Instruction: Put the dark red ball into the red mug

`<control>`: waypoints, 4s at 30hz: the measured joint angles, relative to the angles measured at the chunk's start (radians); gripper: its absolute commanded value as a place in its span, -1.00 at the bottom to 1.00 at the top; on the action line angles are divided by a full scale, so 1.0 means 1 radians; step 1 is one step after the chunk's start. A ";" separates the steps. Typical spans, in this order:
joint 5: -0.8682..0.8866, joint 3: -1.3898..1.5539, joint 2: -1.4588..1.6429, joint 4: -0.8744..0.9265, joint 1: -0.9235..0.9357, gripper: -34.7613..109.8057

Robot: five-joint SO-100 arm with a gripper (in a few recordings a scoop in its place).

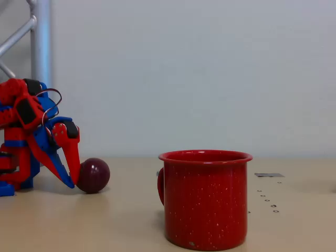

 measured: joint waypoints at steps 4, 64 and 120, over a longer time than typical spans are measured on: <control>-0.031 0.000 0.000 0.000 0.000 -0.55; -1.483 -0.419 -0.063 -0.098 -0.003 -0.02; -1.574 -0.146 -0.571 -0.301 0.032 0.00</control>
